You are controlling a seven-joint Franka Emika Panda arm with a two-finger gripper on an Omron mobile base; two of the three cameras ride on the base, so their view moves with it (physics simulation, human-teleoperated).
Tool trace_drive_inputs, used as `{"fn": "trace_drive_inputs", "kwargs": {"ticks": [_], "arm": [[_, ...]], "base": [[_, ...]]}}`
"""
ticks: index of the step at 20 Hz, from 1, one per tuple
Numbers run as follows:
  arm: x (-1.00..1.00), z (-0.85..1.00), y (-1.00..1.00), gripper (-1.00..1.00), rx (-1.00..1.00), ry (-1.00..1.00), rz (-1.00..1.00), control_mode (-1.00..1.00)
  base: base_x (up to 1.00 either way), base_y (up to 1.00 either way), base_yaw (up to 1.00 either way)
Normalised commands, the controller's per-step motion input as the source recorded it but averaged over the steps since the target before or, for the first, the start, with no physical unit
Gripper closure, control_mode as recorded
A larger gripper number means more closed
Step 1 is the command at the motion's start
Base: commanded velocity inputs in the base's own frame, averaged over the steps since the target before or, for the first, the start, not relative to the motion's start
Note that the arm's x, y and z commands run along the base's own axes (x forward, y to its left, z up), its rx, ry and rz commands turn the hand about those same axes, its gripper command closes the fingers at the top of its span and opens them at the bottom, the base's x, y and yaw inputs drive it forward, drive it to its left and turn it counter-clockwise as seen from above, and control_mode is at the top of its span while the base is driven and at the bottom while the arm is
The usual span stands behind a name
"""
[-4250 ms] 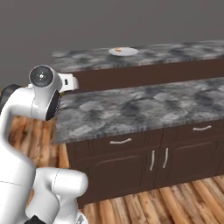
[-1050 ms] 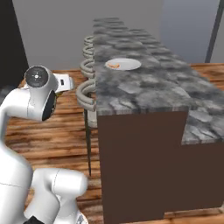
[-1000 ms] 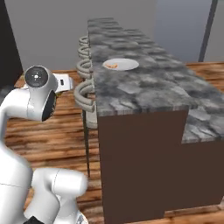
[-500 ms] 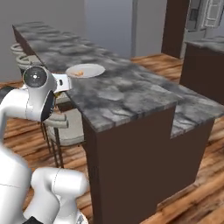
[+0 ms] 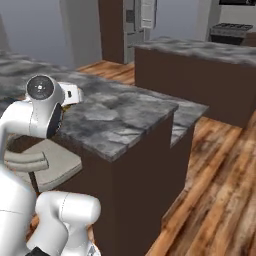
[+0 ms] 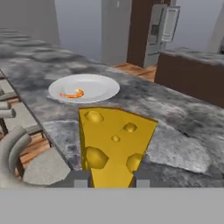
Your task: Take the cheese, shrimp, and corn from the fridge and place them on the plate on the dining counter to create an appetizer plate.
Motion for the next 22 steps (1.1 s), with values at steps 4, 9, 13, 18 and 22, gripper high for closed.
{"fn": "trace_drive_inputs", "kwargs": {"ticks": [4,9,13,18,22], "arm": [[0.00,0.00,0.00,1.00,0.00,0.00,0.00,1.00],[0.00,0.00,0.00,1.00,0.00,0.00,0.00,1.00],[0.00,0.00,0.00,1.00,0.00,0.00,0.00,1.00],[0.00,0.00,0.00,1.00,0.00,0.00,0.00,1.00],[0.09,0.00,0.25,1.00,-0.03,0.00,-0.05,-1.00]], "base": [[0.10,0.84,-0.60],[0.15,0.97,-0.51],[0.35,1.00,-0.35],[0.52,1.00,-0.31],[0.38,0.75,-0.20]]}}
